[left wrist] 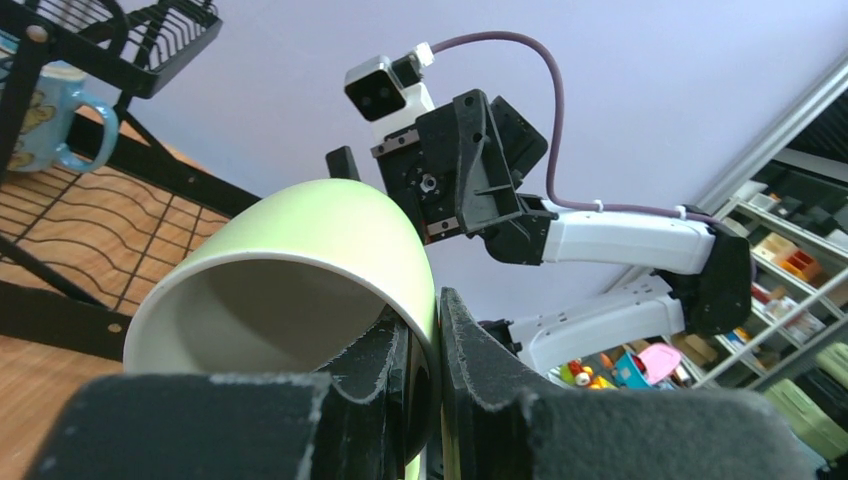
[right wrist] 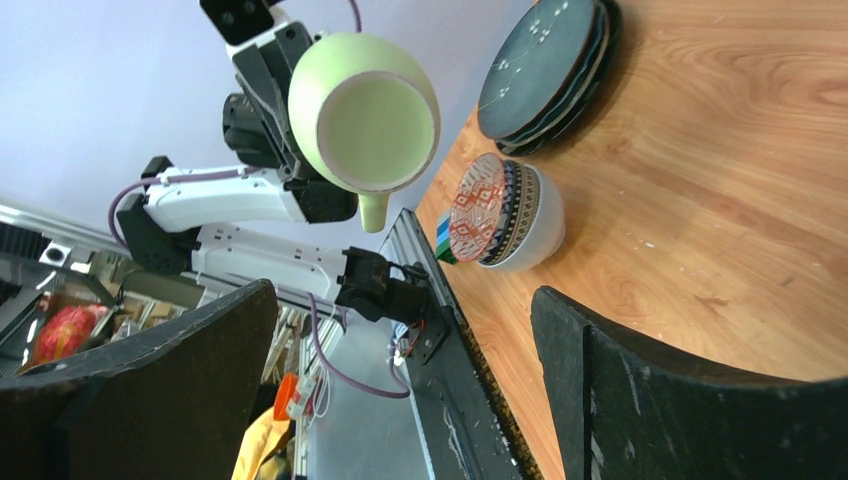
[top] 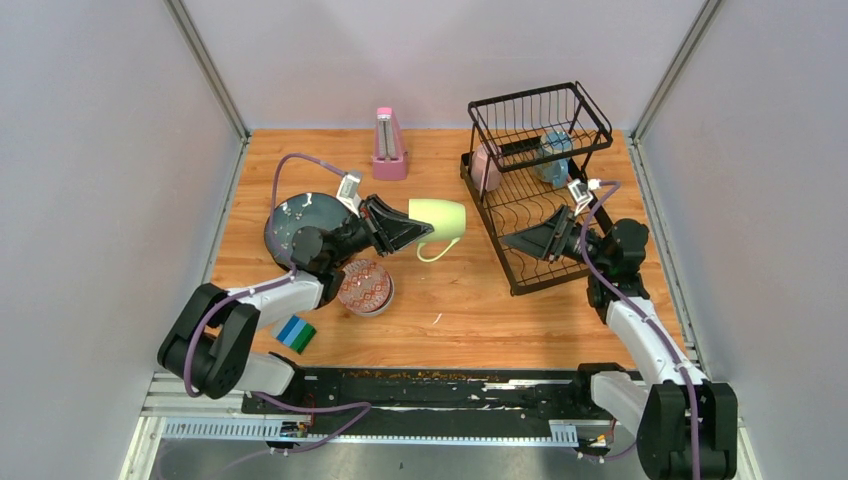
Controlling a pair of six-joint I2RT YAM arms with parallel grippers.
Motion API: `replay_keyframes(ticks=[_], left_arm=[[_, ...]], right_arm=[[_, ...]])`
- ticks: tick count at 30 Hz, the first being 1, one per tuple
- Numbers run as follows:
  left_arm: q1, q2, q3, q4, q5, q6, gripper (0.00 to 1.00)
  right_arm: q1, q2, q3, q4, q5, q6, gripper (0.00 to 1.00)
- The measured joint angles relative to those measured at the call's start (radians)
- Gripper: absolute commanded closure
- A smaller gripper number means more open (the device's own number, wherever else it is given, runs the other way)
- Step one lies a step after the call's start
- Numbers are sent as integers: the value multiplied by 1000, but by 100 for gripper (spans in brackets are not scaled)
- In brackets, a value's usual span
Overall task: Load the mixed dishes into the dish rack
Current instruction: Pick up the cup at the center of the board, then turn the cup upside down in the dish rack.
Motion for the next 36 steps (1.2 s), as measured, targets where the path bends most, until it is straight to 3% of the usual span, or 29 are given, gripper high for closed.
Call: replay_keyframes(ticks=[19,26,36], left_arm=[[-60,13,35,72,47,-32,100],[-60,28,42,74,46,-33,100],[-60,31,50,82,44,-37,100]], right_arm=[[283,158,116,162,174,42,4],[339,218,131,244,185,85,18],[353,245,133,321,196,128,8]])
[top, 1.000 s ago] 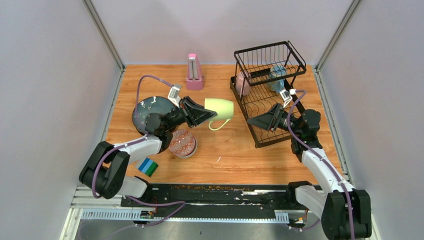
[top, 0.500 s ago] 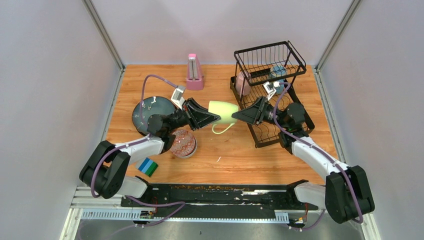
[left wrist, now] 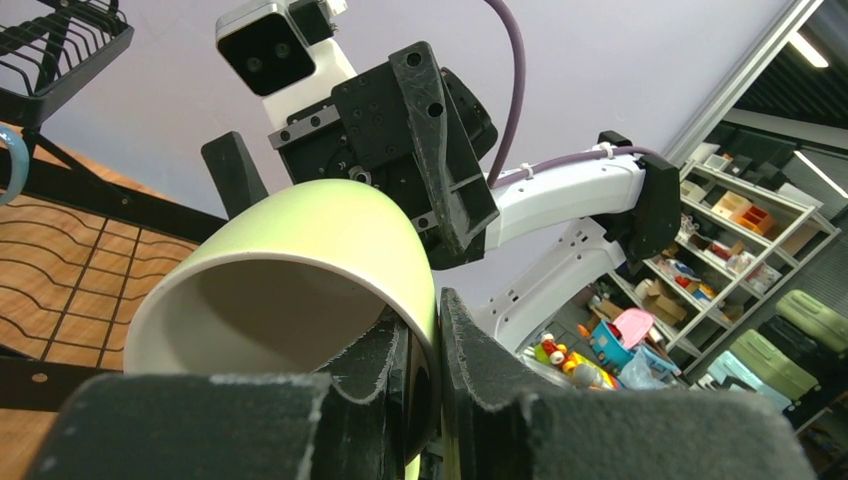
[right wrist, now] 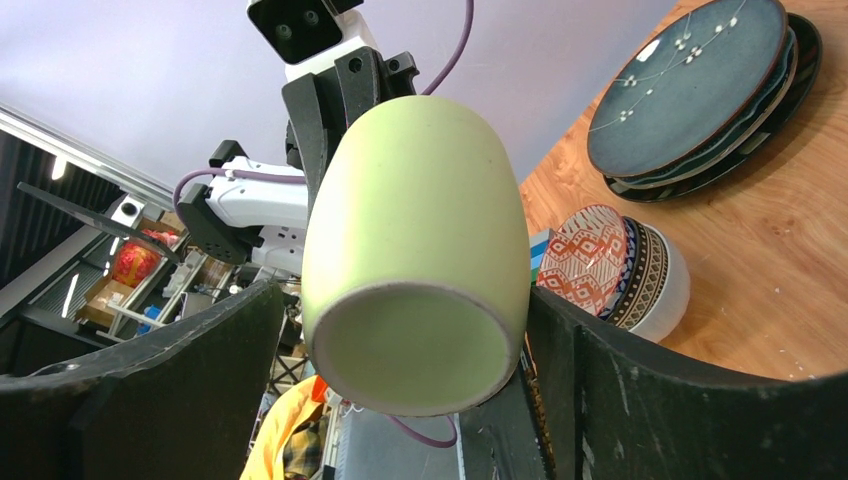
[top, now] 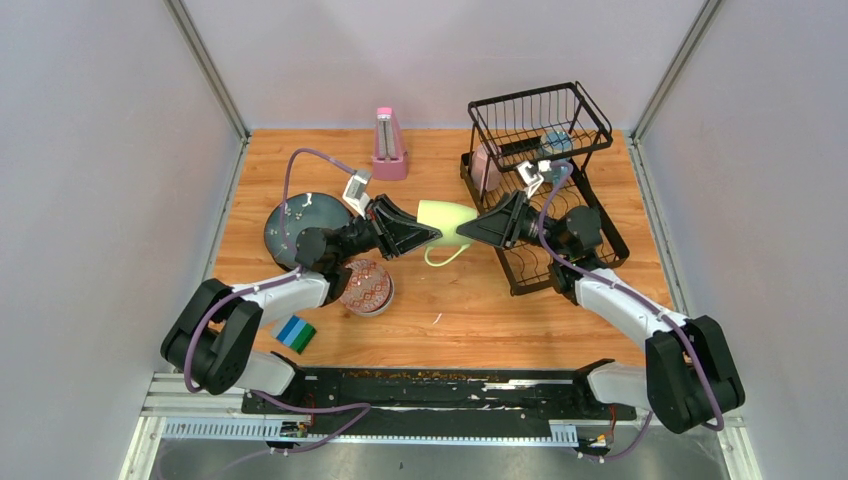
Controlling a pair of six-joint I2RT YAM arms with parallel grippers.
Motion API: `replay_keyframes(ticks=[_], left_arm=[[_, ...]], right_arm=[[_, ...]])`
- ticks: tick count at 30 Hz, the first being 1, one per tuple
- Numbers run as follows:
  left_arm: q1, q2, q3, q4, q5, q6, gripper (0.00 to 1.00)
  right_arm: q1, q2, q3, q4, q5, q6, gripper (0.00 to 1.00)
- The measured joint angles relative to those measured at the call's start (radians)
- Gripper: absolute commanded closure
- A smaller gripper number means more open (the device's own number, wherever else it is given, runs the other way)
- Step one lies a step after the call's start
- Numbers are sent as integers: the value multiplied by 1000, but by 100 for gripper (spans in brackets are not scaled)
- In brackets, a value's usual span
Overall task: Load the mixed dishes into the dish rack
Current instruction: Turn the cup upside down in the dish rack.
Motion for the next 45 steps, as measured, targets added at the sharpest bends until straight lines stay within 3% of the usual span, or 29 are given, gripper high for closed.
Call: replay_keyframes(ticks=[9,13,16,25,32,34,40,45], left_arm=[[0,0,3,0,0,0,100],[0,0,5,1,0,0,100],[0,0,5,-2,1,0,100],[0,0,5,-1,0,0,100],[0,3,5,-2,-6,-3,100],[0,4,5,-1,-6,-3,100],[0,5,5,-2,-6,-3,100],[0,10,5,-3,-6,-3,100]], right_arm=[[9,13,6,8,9,10,18],[9,13,6,9,26,17,8],[9,13,6,13,35,21,6],[9,14,5,11,54,26,30],[9,18,6,7,60,27,41],[9,18,6,6,60,27,38],[9,18,6,0,60,26,16],[9,18,7,-23,58,23,14]])
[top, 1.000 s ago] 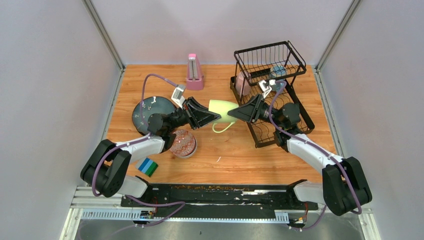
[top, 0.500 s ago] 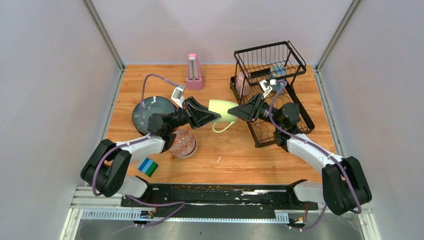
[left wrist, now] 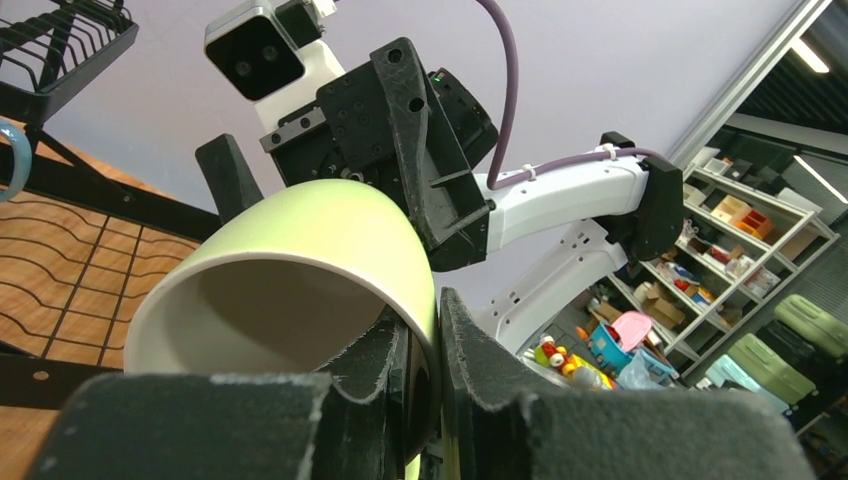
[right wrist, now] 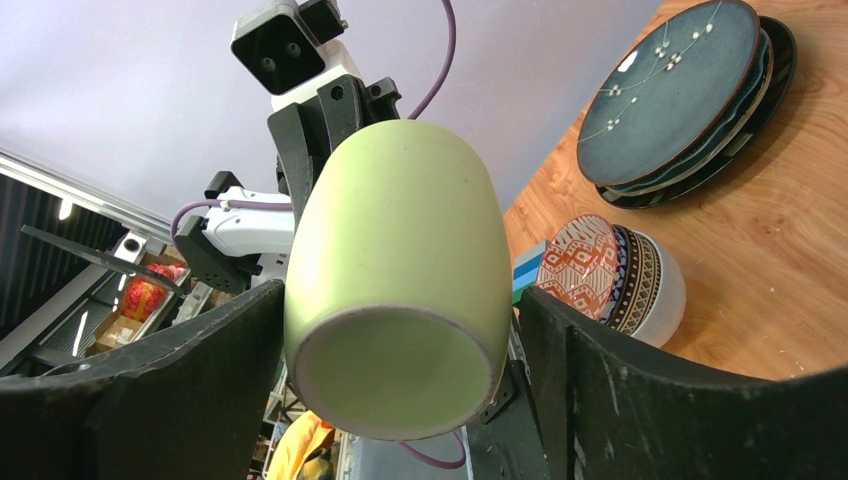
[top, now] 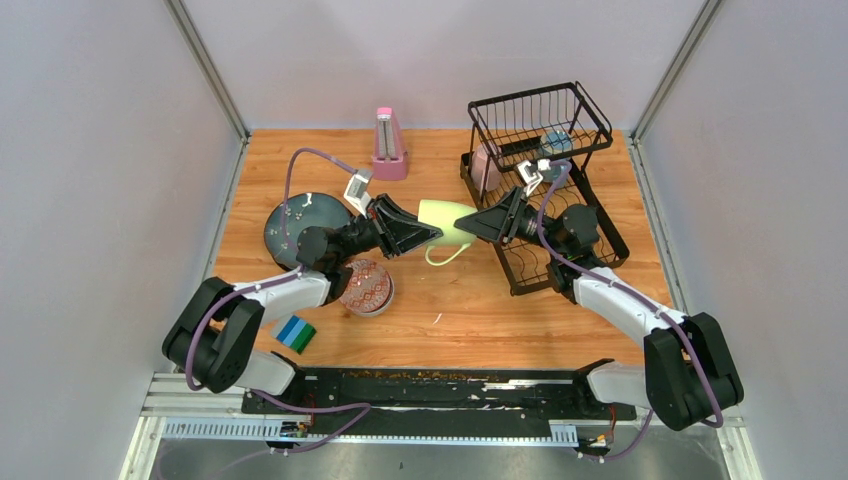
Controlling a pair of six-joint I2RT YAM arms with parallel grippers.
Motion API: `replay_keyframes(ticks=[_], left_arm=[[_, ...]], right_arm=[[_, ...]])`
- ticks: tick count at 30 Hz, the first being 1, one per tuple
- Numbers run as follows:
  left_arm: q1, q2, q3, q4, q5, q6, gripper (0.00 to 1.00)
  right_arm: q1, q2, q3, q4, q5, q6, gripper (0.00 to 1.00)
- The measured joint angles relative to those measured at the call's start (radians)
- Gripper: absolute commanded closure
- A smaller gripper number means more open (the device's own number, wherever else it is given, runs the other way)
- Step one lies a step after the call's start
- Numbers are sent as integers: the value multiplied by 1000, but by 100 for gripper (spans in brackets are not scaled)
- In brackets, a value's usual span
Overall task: Load the mixed dishes into the dish rack
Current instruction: Turn the cup upside down in the dish rack.
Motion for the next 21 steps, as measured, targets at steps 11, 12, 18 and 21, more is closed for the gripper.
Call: replay_keyframes(ticks=[11,12,18,21], left_arm=[[0,3,0,-1,-2,-1,97],[0,3,0,-1,-2,-1,92],[0,11,0,4,-5,-19,72],[1,19,3,12,-8,-33,63]], right_arm=[[0,0,1,-8,-2,-4,45],[0,0,1,-8,-2,-4,49],[0,0,1,-15,1,-3,58],[0,0,1,-31,3,-7,61]])
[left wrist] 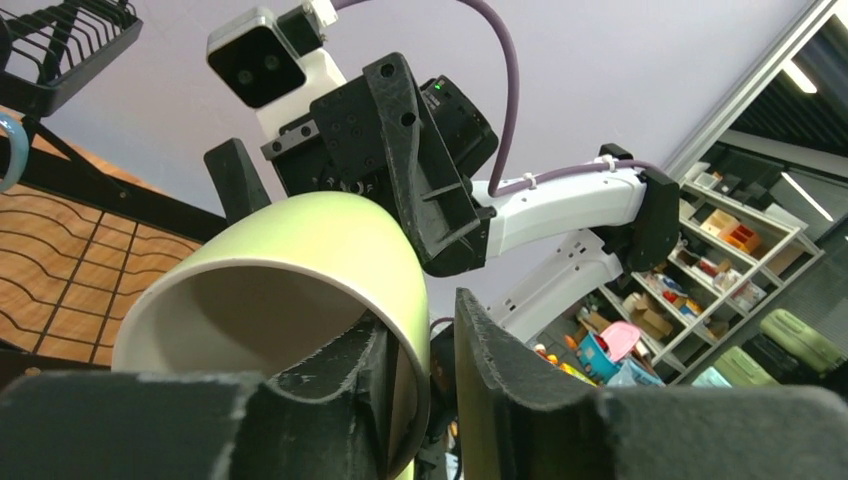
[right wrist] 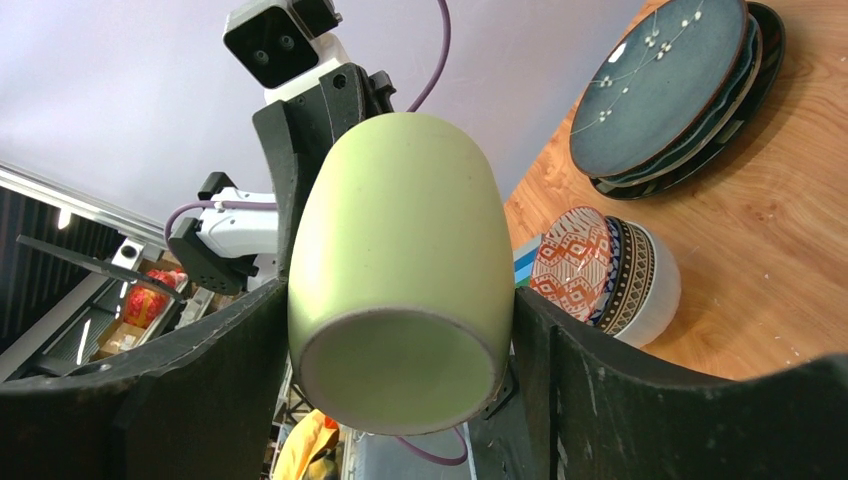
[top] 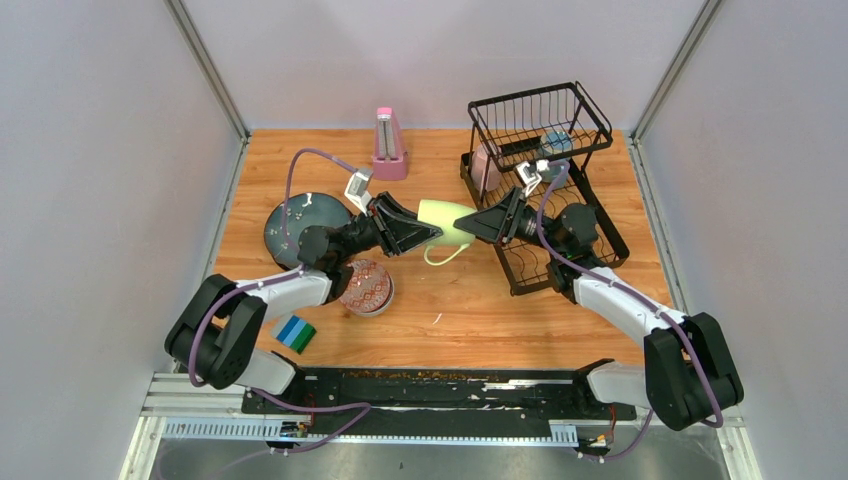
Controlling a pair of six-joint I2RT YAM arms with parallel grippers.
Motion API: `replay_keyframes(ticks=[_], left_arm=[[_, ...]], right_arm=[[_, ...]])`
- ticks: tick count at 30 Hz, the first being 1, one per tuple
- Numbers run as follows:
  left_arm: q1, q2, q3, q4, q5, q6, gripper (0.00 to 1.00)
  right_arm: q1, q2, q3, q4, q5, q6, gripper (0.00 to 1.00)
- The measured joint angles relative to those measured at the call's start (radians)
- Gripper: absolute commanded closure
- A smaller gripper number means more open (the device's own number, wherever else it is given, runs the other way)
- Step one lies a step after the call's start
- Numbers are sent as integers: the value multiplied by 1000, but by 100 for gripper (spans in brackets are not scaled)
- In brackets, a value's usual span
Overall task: Load the mixed dishes into the dish rack
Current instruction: Turn the cup upside down in the dish rack.
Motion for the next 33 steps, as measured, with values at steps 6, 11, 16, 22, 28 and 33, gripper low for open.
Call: replay_keyframes(ticks=[6,11,16,22,28,33], left_arm=[[0,1,3,3,-3,-11,51],[-1,12,3,5,-2,-20,46],[0,26,5,5,2,-28,40],[11,26,39,-43,38,-10,31],[22,-23,66,-229,71,84,20],[22,-82,83,-396,76,192,15]], right_arm=[[-2,-20,-6,-41,31,-4,66],[-13,-52,-26,-86,57,-12,66],[-29,-79,-32,-140,77,-30,67],[-34,-107,-33,-192,100,-58,67],[-40,-152,-33,-292,140,-106,68],[-42,-206,-33,-383,190,-156,68]])
